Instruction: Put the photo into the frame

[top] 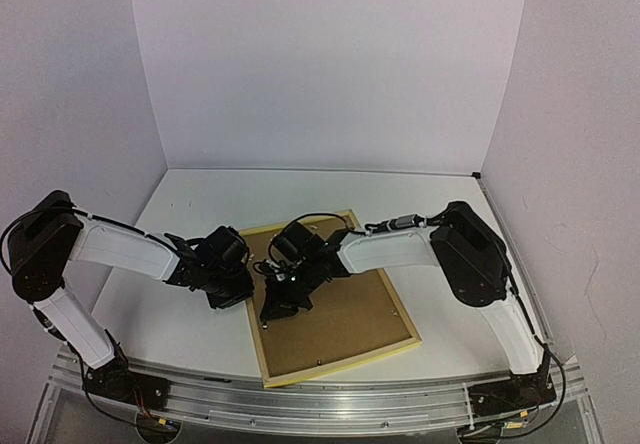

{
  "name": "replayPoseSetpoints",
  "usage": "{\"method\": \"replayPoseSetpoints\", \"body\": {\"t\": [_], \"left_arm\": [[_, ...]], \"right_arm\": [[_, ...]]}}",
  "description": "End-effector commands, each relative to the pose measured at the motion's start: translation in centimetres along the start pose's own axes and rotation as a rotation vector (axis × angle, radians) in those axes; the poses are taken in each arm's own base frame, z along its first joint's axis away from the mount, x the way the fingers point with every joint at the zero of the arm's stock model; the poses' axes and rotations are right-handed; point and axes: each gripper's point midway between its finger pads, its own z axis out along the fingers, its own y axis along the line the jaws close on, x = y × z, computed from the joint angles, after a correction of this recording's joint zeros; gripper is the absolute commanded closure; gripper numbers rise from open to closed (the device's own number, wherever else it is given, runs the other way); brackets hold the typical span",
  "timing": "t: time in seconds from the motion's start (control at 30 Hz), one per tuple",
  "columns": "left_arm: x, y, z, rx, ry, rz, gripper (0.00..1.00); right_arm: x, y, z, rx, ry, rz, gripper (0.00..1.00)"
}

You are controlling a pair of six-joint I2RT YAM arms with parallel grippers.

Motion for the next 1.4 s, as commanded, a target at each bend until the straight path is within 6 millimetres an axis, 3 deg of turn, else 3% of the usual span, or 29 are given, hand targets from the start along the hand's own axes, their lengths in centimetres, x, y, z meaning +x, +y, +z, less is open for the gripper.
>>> {"method": "replayPoseSetpoints", "body": {"t": [0.0,0.17,0.33,0.47,0.73,0.97,1.37], "left_arm": [[3.7,1.5,0.3,-0.043,0.167,-0.052,1.00],[3.7,1.7,0.2,-0.045,0.164,-0.063,1.00],[3.9,2.1,0.2,-0.056,0.167,-0.065,1.00],[3.9,2.3,0.1,-0.062,0.165,-0.064,1.00],[3.6,2.4,-0.1,-0.072,0.151,-0.063,1.00],[3.4,2.0,0.1,-0.072,0.148,-0.063,1.00],[3.5,2.1,0.0,-0.068,0.148,-0.071,1.00]], "right_arm": [[2.9,-2.3,2.9,0.049,0.102,0.038,0.98],[2.8,-2.6,2.2,0.080,0.076,0.015,0.97],[0.0,-2.8,0.7,0.130,-0.027,0.032,0.97],[-1.5,-4.5,-1.5,0.192,-0.091,0.062,0.97],[0.8,-5.8,-2.5,0.206,-0.043,0.087,0.98],[4.1,-2.7,-0.4,0.090,0.096,0.026,0.99],[2.4,-4.6,2.4,0.154,0.058,0.059,1.00]]}}
